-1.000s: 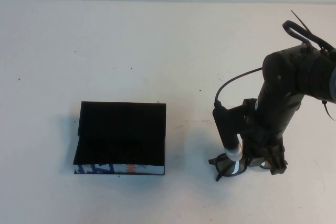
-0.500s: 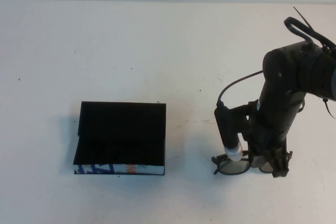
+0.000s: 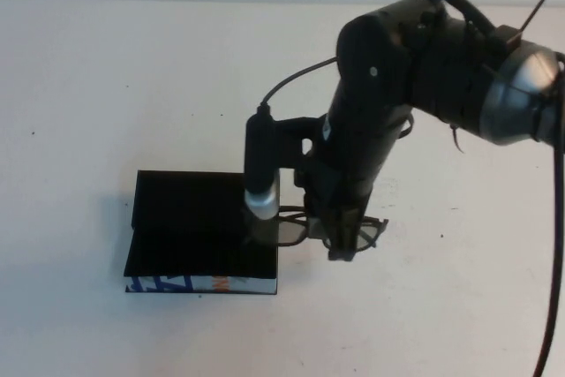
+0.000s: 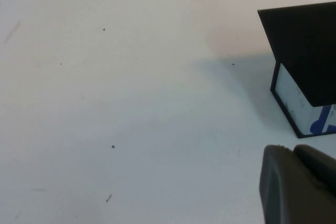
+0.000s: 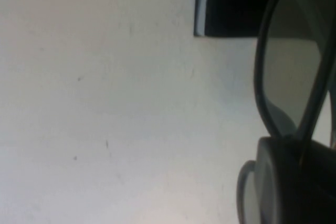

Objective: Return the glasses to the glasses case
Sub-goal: Place the glasses in the glasses case

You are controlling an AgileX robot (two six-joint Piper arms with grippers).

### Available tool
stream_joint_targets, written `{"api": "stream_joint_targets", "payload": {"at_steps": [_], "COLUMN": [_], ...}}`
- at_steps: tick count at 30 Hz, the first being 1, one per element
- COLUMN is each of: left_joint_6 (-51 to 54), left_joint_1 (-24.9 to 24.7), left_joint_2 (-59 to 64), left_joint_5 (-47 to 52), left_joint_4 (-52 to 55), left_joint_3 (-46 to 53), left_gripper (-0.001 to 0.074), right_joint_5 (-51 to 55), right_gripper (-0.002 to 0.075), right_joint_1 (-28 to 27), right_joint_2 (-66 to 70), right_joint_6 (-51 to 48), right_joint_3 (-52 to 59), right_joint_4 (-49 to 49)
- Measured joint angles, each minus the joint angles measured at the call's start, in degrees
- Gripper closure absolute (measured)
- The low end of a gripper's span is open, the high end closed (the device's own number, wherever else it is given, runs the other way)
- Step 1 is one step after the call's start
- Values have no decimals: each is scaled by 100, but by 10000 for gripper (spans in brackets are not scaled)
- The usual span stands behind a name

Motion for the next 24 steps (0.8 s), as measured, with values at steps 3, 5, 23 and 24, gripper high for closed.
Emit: {"api": "stream_joint_targets", "payload": {"at_steps": [3, 5, 23, 24], "left_joint_6": [0, 0, 0, 0], "left_joint_1": [0, 0, 0, 0], "left_joint_2": [0, 0, 0, 0], "left_joint_5": [0, 0, 0, 0], "left_joint_4": [0, 0, 0, 0], "left_joint_3": [0, 0, 0, 0], "left_gripper": [738, 738, 738, 738], "right_joint_5": [21, 35, 65, 65], "right_gripper": [715, 715, 717, 717], "right_joint_1": [267, 424, 1016, 1026], "right_joint_2": [298, 519, 1803, 1809], "right_joint_6": [266, 448, 980, 980], "right_joint_3": [-377, -635, -2169, -2169], "right_joint_4": [0, 0, 11, -2]}}
